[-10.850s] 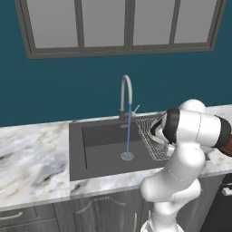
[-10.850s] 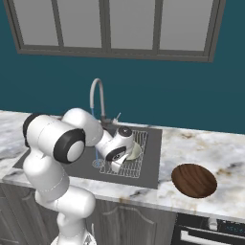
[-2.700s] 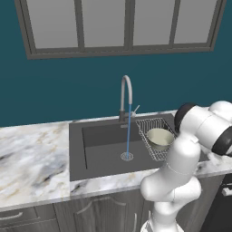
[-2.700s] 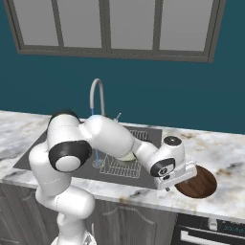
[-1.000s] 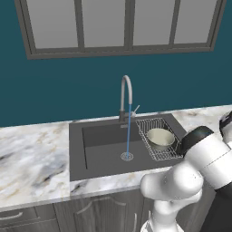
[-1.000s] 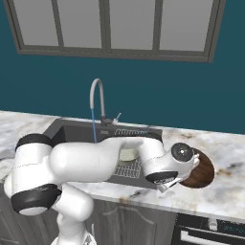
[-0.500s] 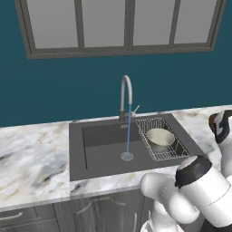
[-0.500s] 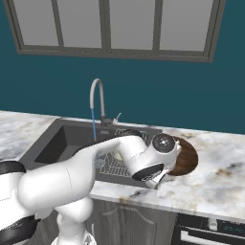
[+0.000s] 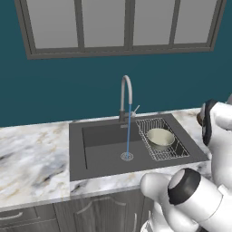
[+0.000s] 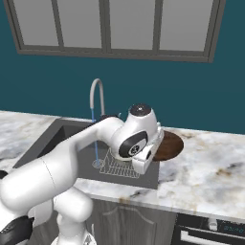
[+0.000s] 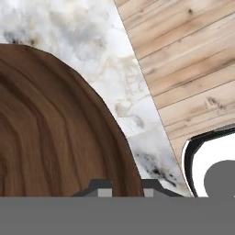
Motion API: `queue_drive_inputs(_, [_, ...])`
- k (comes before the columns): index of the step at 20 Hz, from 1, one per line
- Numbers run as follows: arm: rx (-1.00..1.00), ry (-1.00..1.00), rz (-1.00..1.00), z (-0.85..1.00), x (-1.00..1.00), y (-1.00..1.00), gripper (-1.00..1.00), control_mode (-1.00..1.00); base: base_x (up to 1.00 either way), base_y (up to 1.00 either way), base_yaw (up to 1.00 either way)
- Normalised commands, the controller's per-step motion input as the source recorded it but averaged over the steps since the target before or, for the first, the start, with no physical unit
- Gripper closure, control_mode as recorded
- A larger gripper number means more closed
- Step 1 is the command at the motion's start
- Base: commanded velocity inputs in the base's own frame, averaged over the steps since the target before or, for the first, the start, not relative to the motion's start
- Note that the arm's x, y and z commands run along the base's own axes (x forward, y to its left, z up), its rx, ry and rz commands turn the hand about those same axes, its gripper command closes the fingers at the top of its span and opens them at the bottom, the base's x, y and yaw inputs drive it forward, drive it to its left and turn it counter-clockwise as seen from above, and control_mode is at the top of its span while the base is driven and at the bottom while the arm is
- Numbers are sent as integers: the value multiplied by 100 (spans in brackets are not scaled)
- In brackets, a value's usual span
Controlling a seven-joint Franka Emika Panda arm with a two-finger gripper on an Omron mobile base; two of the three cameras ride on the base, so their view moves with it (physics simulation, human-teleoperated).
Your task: Rinse each bowl for a few seconds and place them down in the sink or on the counter.
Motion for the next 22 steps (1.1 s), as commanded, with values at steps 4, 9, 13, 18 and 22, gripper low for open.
queue_drive_inputs(4, [-6,21,8,29,0,39,100,-100,0,0,0])
queue_drive_inputs(9, [0,15,9,12,-1,32,100,-100,0,0,0])
queue_drive_inputs(13, [0,-1,8,0,-7,25,100,-100,0,0,0])
queue_drive_inputs(18, [0,-1,8,0,-5,32,100,-100,0,0,0])
queue_drive_inputs(22, [0,0,8,0,0,40,100,-100,0,0,0])
